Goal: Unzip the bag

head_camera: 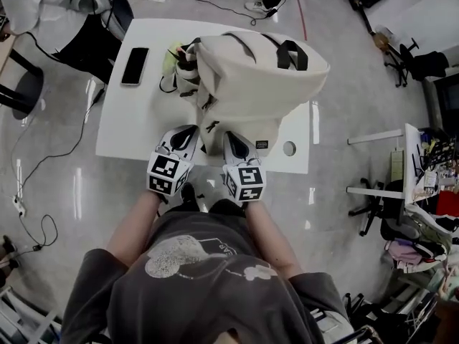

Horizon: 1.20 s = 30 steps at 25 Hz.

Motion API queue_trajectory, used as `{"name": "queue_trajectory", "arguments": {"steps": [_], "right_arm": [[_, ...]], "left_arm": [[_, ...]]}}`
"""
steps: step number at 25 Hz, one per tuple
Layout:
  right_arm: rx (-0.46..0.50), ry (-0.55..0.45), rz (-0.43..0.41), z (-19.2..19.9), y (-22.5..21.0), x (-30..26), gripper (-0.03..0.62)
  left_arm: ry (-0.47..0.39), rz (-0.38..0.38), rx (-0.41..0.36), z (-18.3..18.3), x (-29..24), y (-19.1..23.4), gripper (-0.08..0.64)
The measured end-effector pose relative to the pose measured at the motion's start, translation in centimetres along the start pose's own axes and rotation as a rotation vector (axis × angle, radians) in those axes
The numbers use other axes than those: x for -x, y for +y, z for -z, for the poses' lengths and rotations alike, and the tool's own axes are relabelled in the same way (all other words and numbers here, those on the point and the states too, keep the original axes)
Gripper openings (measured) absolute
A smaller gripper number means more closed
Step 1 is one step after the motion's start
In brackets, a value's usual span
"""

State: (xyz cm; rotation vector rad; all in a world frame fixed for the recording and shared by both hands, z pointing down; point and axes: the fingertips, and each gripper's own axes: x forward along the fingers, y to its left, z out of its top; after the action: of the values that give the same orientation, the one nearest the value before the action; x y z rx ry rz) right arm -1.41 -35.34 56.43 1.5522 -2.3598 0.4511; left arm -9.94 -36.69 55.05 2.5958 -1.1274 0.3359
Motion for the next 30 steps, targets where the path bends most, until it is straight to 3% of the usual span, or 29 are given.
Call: {"name": "queue_trajectory", "arguments": {"steps": [8,12,21,30], "right_arm": [[0.020,0.083,-0.041,1.5,1.5,-2.9,0.008],[-0.024,0.140,-0.049,2.6,1.2,-3.8,0.042],[-0.051,0.165,-0.091,2.5,1.1,-5.7,0.091],[0.007,0.214,-0.027,3.0,0.8,-6.9,0.037]], "left_arm": [[0.038,-0.011,0.015,2.2,-1.9,1.9,0.008],[0.053,-0.024,0.028,2.8,-2.4,2.1,0.008],[0.072,-0.023,0.039,2.9,-3.6,2.5,0.008],[0.092,0.007,0.042,3.0,-4.2,3.5,0.008]]}}
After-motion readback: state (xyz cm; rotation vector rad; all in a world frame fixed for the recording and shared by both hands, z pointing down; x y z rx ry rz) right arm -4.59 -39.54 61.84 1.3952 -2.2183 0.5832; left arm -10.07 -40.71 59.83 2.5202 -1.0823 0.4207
